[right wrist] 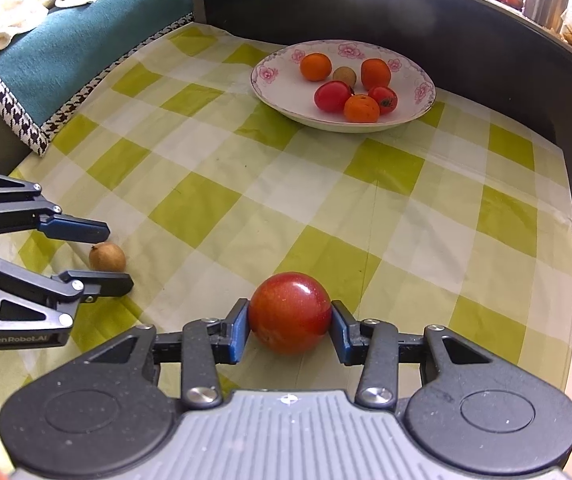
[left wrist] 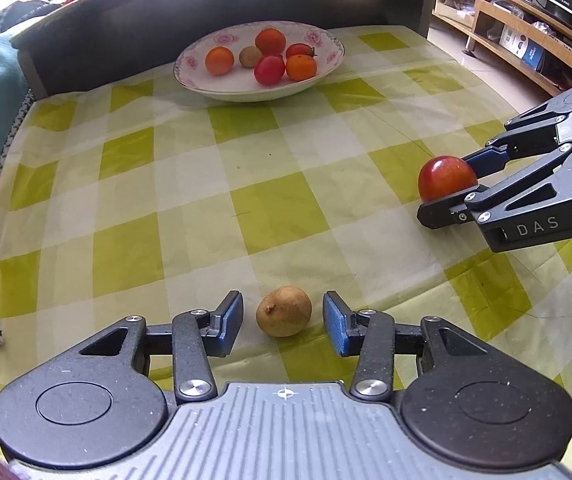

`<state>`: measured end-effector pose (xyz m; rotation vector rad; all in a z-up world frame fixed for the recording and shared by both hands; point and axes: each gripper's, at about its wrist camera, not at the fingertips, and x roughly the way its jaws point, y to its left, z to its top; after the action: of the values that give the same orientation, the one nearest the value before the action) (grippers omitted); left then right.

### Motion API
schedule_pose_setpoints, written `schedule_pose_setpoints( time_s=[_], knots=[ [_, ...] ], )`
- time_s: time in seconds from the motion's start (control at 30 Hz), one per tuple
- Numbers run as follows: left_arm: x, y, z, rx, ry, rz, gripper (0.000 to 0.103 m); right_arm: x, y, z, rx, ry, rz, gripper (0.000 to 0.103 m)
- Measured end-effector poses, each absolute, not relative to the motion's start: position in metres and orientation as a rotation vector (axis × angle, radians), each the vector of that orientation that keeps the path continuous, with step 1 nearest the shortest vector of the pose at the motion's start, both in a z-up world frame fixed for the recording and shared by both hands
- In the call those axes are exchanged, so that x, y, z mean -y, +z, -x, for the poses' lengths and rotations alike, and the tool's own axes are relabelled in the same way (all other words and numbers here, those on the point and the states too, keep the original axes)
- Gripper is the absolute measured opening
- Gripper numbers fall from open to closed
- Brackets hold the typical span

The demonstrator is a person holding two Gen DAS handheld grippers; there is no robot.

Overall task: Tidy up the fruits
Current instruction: 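Carry the red plum and brown kiwi toward the floral plate with both tools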

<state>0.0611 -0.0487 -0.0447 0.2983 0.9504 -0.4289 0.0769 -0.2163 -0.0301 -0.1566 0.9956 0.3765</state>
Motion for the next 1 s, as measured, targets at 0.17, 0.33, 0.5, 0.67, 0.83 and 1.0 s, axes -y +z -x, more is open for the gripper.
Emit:
schedule_pose_setpoints(
  time_s=[0.17, 0.33, 0.5, 0.67, 0.83, 1.0],
  knots=[
    [0.050, -0.045, -0.059, -0.950, -0.434, -0.308, 0.051, 0.217, -0.030, -0.075, -0.992, 0.386, 0.164, 0.045],
    [0.051, -0.045, -0.058, -0.957, -0.431, -0.305, 0.051, 0.217, -0.030, -0.077, -1.004, 0.404, 0.154, 0.049],
    [0.051, -0.045, -0.059, -0.958, -0.429, -0.304, 0.051, 0.219, -0.030, -0.076, -0.997, 0.401, 0.137, 0.049],
    [0.051, -0.044, -0.058, -0.966, -0.442, -0.303, 0.036, 0.214, -0.029, -0.075, -0.991, 0.394, 0.164, 0.043],
    [0.053, -0.041, -0.060, -0.960, -0.452, -0.295, 0.036, 0.213, -0.028, -0.077, -1.003, 0.388, 0.167, 0.043],
    [0.057, -0.033, -0.066, -0.941, -0.457, -0.275, 0.036, 0.213, -0.024, -0.078, -0.999, 0.395, 0.152, 0.043]
  ],
)
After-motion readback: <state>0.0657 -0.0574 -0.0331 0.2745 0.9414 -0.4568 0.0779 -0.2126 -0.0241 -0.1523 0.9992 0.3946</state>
